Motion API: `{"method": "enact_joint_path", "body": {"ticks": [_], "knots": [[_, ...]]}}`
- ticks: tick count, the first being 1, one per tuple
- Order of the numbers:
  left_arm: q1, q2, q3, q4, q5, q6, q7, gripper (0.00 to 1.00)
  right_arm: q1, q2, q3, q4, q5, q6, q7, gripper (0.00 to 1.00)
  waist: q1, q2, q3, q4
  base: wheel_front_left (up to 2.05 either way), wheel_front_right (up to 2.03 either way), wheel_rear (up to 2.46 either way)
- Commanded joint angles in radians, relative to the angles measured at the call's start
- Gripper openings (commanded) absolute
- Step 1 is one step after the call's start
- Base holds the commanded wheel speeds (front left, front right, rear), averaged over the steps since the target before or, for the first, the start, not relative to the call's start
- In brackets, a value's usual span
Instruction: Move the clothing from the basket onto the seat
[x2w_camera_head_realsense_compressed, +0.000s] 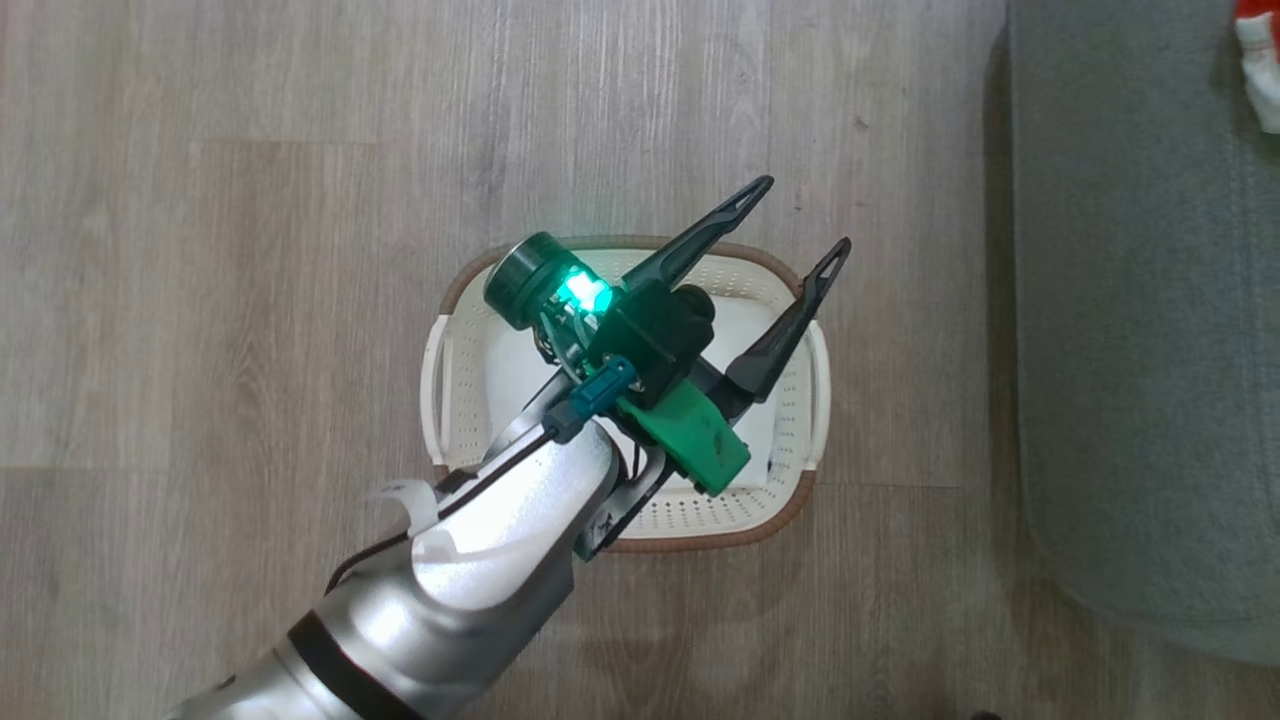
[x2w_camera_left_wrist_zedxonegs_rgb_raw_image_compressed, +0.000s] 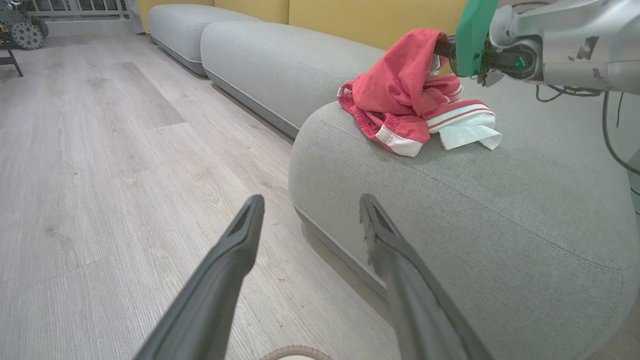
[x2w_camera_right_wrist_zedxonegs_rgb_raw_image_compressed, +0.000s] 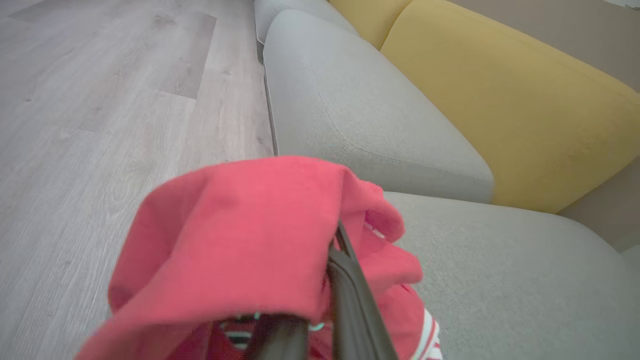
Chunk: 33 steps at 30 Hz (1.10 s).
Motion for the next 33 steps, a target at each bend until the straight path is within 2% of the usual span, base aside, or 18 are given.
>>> {"method": "enact_joint_path", "body": {"ticks": [1,2,7,14,25,33], "knots": [[-0.022,0.010,0.019,-0.025,0.009,-0.003,-0.009,1.00,0.006,-0.010,-0.022,-0.024,-0.021,0.007,-0.022,0.45,-0.0001,0.0000,-0.004,-0.009,0.00,0.00,0.00],[-0.020,0.012,0.020,-0.023,0.008,-0.002,-0.009,1.00,0.011,-0.005,-0.038,-0.021,-0.028,0.007,-0.028,1.00,-0.0001,0.0000,-0.006,-0.013,0.00,0.00,0.00],[-0.011,0.025,0.027,-0.014,0.002,0.005,-0.009,1.00,0.029,0.028,-0.066,0.004,-0.051,0.007,-0.050,1.00,-0.0001,0.0000,-0.025,-0.047,0.00,0.00,0.00],[0.013,0.039,0.040,-0.004,-0.016,0.014,-0.009,1.00,0.077,0.051,-0.014,0.030,-0.004,0.007,-0.059,1.00,-0.0001,0.0000,-0.062,-0.106,0.00,0.00,0.00],[0.077,0.060,0.122,-0.035,-0.046,0.045,-0.009,1.00,0.166,0.079,0.187,-0.066,0.195,0.007,-0.059,1.00,-0.0001,0.0000,-0.175,-0.168,0.00,0.00,0.00],[0.181,0.079,0.219,-0.039,-0.065,0.085,-0.009,1.00,0.245,0.100,0.348,-0.142,0.355,0.007,-0.059,1.00,-0.0001,0.0000,-0.301,-0.155,0.00,0.00,0.00]]}}
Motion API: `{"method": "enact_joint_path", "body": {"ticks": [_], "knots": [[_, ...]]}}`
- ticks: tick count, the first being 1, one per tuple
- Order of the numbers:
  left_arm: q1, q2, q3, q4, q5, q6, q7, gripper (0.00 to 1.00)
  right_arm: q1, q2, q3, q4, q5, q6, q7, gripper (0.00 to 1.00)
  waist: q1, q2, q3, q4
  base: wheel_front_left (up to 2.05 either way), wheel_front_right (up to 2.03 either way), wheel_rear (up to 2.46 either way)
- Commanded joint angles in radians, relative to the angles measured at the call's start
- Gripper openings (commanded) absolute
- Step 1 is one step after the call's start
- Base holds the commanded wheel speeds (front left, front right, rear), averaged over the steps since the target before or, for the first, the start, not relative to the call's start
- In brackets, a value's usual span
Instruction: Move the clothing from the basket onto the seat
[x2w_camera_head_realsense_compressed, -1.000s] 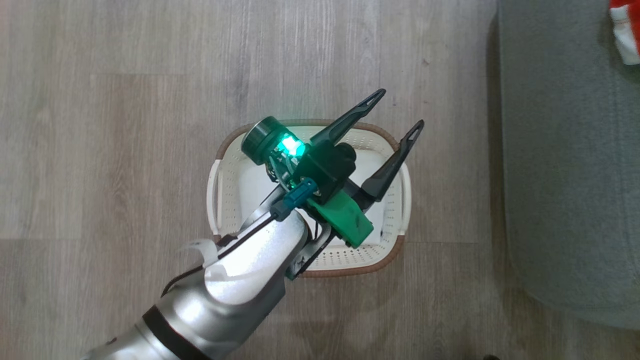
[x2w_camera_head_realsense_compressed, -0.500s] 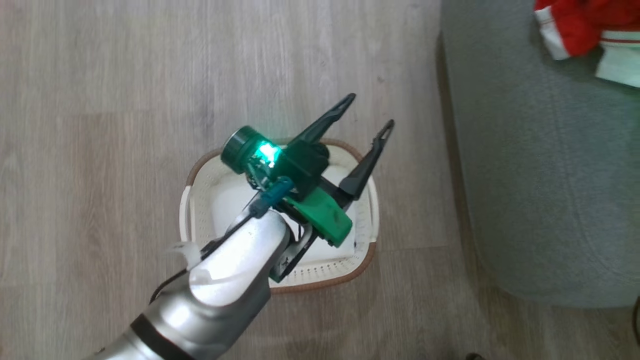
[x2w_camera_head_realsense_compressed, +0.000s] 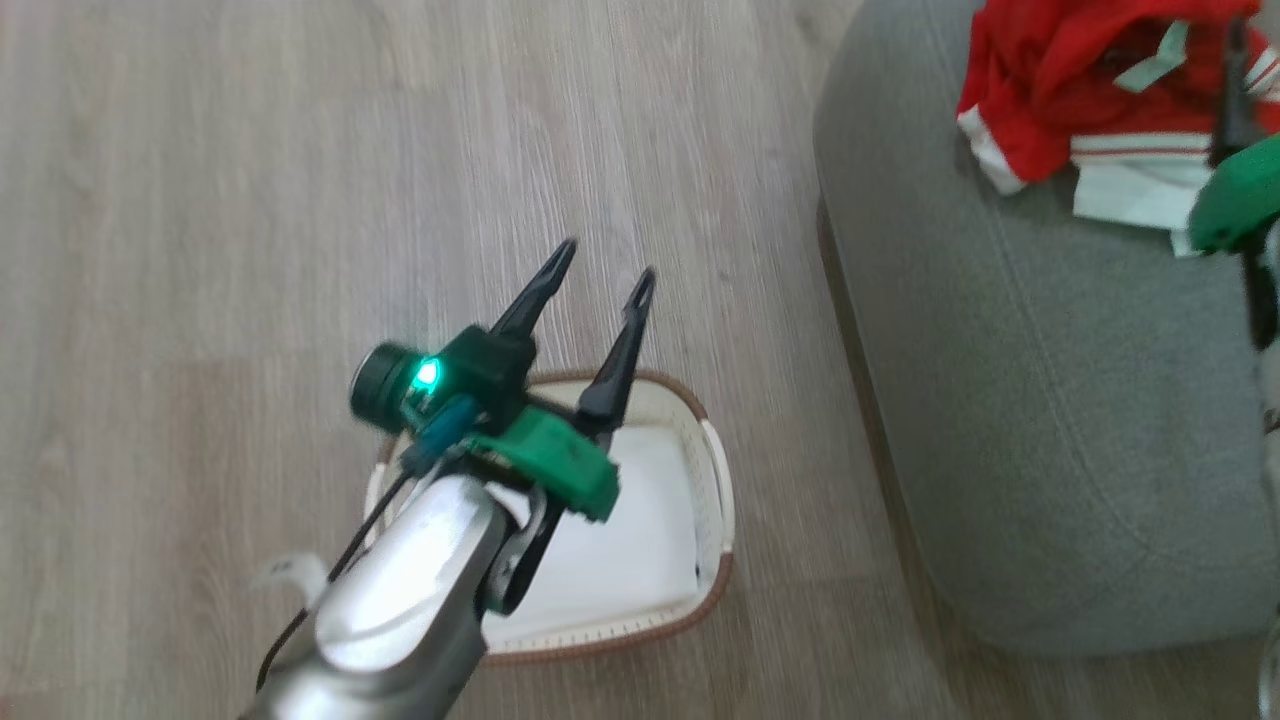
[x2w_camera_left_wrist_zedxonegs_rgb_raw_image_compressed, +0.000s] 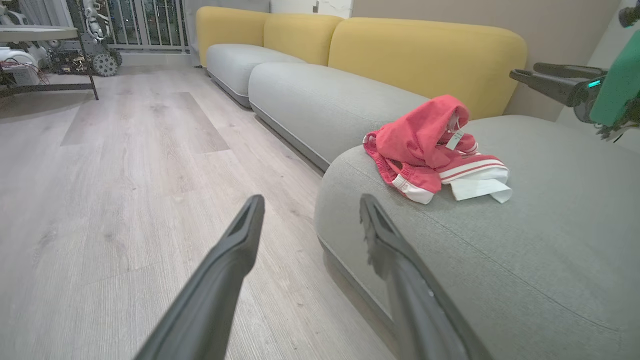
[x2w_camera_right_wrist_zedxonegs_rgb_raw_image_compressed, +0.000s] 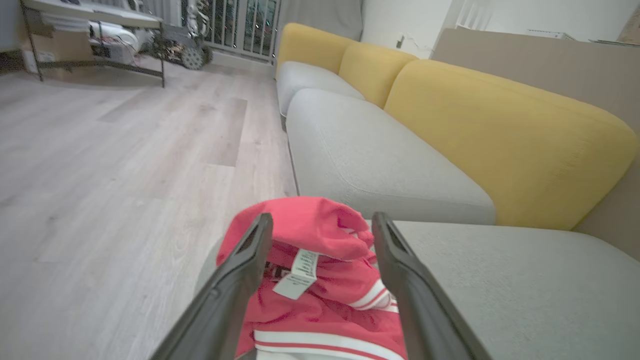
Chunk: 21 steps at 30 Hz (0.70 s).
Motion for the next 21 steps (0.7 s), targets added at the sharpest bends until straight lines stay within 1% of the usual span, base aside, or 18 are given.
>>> {"method": "enact_joint_path", "body": {"ticks": [1,6,12,18,21], "knots": [[0.002,0.019,0.048,-0.035,-0.010,0.010,-0.009,1.00,0.009,0.005,0.029,-0.043,0.024,0.007,-0.010,1.00,0.0000,0.0000,-0.052,0.013,0.00,0.00,0.00],[0.097,0.034,0.132,-0.045,-0.018,0.049,-0.009,1.00,0.086,0.033,0.084,-0.087,0.113,0.007,-0.010,1.00,0.0000,0.0000,-0.127,0.039,0.00,0.00,0.00],[0.223,0.074,0.230,-0.081,0.002,0.099,-0.009,1.00,0.198,0.090,0.117,-0.147,0.193,0.007,-0.010,1.00,0.0000,0.0000,-0.190,0.064,0.00,0.00,0.00],[0.338,0.104,0.312,-0.115,0.023,0.140,-0.009,1.00,0.324,0.154,0.136,-0.236,0.223,0.007,-0.010,1.00,0.0000,0.0000,-0.231,0.080,0.00,0.00,0.00],[0.394,0.108,0.345,-0.129,0.022,0.150,-0.009,1.00,0.387,0.187,0.124,-0.284,0.214,0.007,-0.010,1.00,0.0000,0.0000,-0.245,0.084,0.00,0.00,0.00]]}}
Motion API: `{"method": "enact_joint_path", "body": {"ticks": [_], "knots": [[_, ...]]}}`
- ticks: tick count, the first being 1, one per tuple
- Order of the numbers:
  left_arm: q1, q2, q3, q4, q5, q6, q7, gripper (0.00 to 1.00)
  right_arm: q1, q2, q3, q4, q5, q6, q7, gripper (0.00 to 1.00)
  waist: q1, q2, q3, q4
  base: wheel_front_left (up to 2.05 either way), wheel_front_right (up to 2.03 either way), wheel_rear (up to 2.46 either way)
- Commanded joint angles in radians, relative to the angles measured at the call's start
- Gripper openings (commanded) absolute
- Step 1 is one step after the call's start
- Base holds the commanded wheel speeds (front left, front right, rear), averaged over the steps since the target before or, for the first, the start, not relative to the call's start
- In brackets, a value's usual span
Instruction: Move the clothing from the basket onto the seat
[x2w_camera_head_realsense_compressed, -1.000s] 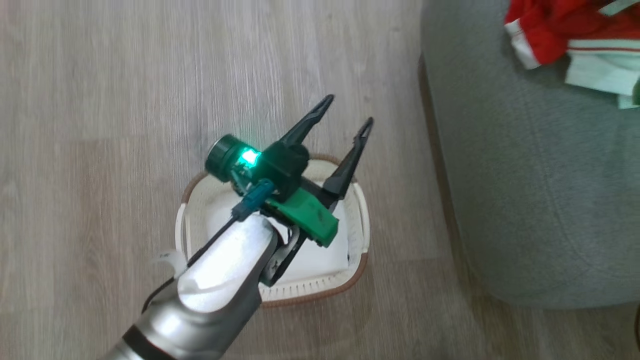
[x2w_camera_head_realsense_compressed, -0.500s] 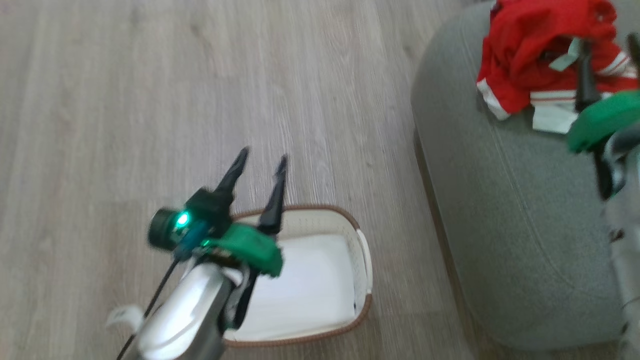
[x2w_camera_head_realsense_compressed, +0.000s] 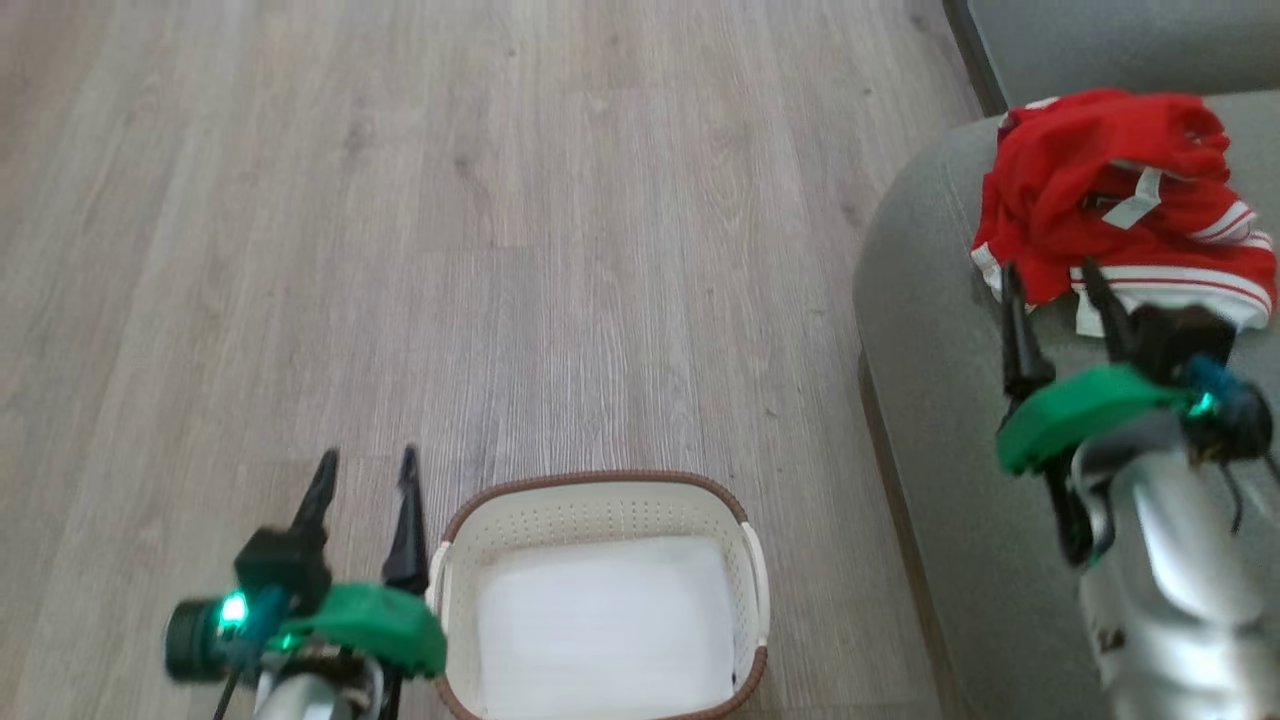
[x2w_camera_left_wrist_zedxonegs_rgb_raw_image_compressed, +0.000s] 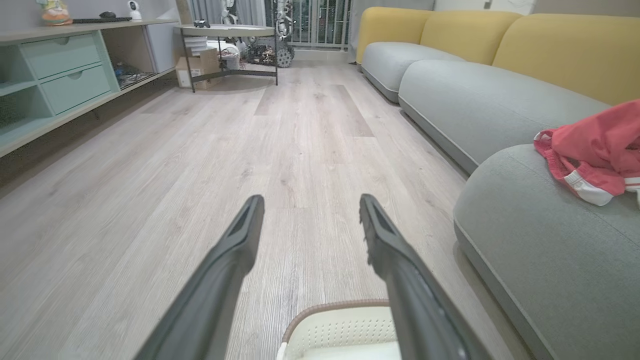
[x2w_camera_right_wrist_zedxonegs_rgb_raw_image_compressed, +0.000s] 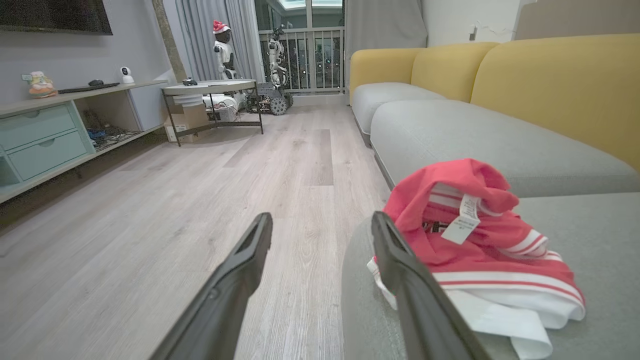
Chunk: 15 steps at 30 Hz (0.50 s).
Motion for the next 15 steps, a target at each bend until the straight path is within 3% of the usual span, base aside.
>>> {"method": "enact_joint_path", "body": {"ticks": [1,7,15], "knots": [[-0.014,0.018,0.055,-0.042,-0.001,0.010,-0.010,1.00,0.002,0.014,0.008,-0.056,-0.013,0.007,-0.010,1.00,0.0000,-0.0001,-0.007,0.004,0.00,0.00,0.00],[0.077,0.004,0.115,-0.078,-0.008,0.003,-0.010,1.00,0.137,0.061,-0.031,-0.165,-0.038,0.007,-0.010,1.00,0.0000,-0.0001,-0.018,0.018,0.00,0.00,0.00],[0.141,-0.015,0.169,-0.099,0.014,-0.012,-0.010,1.00,0.271,0.065,0.019,-0.270,0.053,0.007,-0.010,1.00,0.0000,-0.0001,-0.031,0.040,0.00,0.00,0.00]]}}
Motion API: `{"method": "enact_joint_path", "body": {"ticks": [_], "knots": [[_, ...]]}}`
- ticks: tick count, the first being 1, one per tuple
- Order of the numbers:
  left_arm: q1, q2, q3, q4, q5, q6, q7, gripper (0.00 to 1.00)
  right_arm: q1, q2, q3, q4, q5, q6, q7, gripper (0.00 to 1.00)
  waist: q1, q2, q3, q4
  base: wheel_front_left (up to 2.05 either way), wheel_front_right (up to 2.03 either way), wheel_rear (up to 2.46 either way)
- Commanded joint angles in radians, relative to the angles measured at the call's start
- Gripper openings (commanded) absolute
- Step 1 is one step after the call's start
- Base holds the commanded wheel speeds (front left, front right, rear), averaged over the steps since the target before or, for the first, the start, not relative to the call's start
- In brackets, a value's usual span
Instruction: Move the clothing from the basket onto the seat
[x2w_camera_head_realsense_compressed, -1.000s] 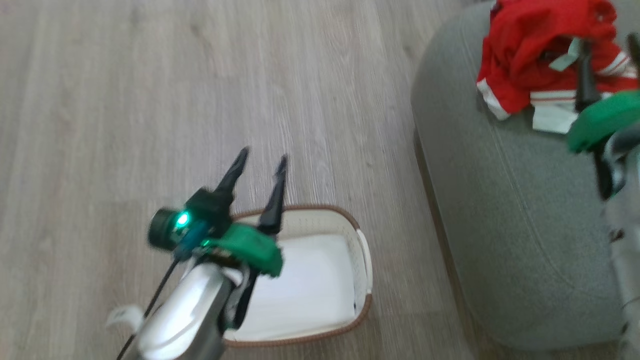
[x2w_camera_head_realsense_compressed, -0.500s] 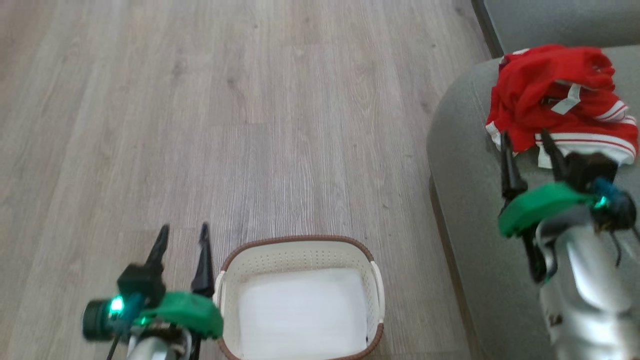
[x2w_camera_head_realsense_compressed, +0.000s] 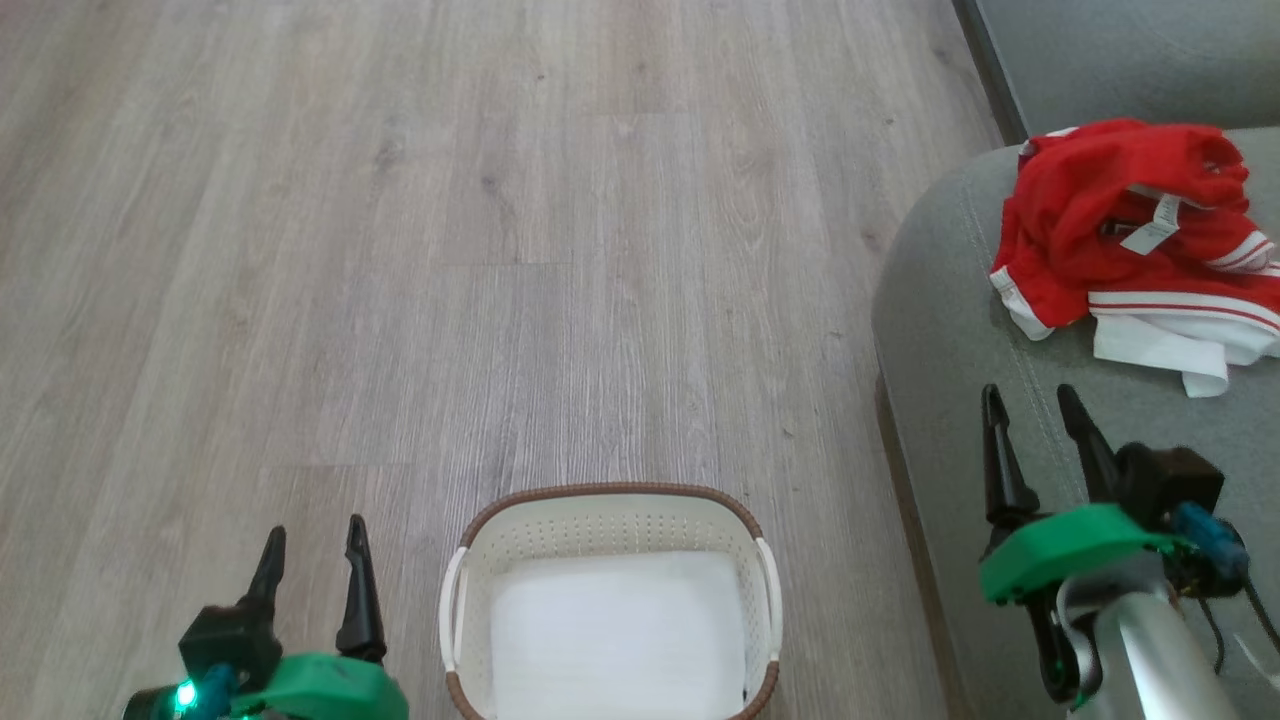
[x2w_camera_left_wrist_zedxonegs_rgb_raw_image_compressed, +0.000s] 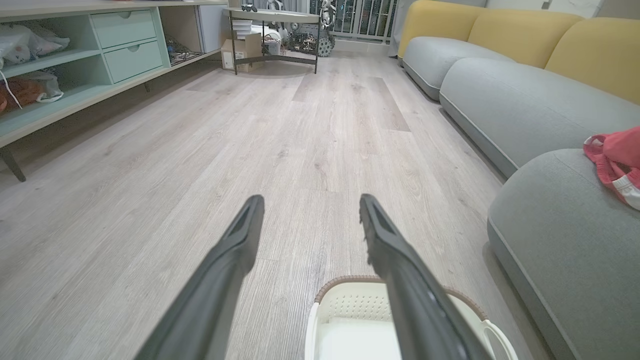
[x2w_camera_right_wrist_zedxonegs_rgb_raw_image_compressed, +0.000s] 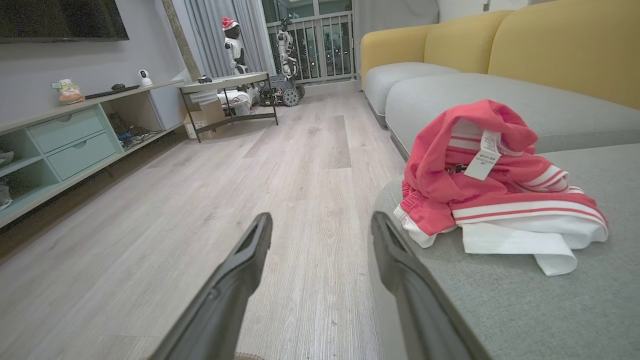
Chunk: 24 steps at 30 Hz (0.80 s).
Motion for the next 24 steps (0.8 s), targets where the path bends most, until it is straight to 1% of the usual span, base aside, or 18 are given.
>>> {"method": "enact_joint_path", "body": {"ticks": [1,11,24], "knots": [[-0.024,-0.001,0.049,-0.040,0.012,-0.003,-0.010,1.00,-0.013,0.003,0.029,-0.050,0.003,0.007,-0.010,1.00,0.0000,-0.0001,-0.003,0.005,0.00,0.00,0.00],[0.016,-0.032,0.092,-0.057,0.043,-0.027,-0.010,1.00,0.081,0.004,0.078,-0.127,0.016,0.007,-0.010,1.00,0.0000,-0.0001,-0.013,0.020,0.00,0.00,0.00],[0.019,-0.053,0.122,-0.058,0.077,-0.058,-0.010,1.00,0.110,0.004,0.106,-0.132,-0.001,0.007,-0.010,1.00,0.0000,-0.0001,-0.025,0.024,0.00,0.00,0.00]]}}
